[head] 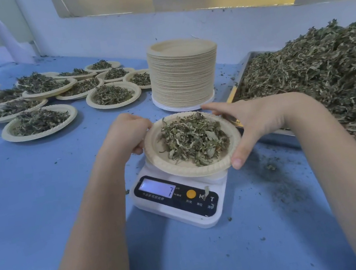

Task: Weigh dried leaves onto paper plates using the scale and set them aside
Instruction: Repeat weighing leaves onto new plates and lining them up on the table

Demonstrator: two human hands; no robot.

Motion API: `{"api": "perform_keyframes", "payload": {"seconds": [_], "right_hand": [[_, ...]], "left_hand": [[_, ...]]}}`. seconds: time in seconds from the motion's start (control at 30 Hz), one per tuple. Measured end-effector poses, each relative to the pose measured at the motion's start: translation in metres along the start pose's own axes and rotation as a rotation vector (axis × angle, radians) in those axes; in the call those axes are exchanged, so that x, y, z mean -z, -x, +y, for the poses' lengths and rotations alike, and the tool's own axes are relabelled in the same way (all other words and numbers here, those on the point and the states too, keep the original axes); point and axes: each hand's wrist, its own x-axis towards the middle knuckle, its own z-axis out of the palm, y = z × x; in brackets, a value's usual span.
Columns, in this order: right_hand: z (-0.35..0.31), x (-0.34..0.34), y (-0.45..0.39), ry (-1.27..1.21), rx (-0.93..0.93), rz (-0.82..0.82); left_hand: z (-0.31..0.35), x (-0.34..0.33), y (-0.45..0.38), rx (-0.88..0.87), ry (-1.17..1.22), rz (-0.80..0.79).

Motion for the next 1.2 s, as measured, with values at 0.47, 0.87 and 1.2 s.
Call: {"api": "perform_keyframes", "payload": {"seconds": [0.47,0.87,1.2], "right_hand": [[-0.067,-0.006,-0.057,-0.123,0.262,0.186],[-0.104,-0.026,-0.154,-0.005,0.179,0.082],[-0.111,-0.007,-0.217,0.092,0.133,0.075]], "left_hand": [[-0.018,0.078,-0.009,0.055,0.129,0.269],[-0.092,0.117,-0.020,0.167,0.279,0.308],[-0.088,0.130,-0.074,0.155,-0.033,0.402]]}}
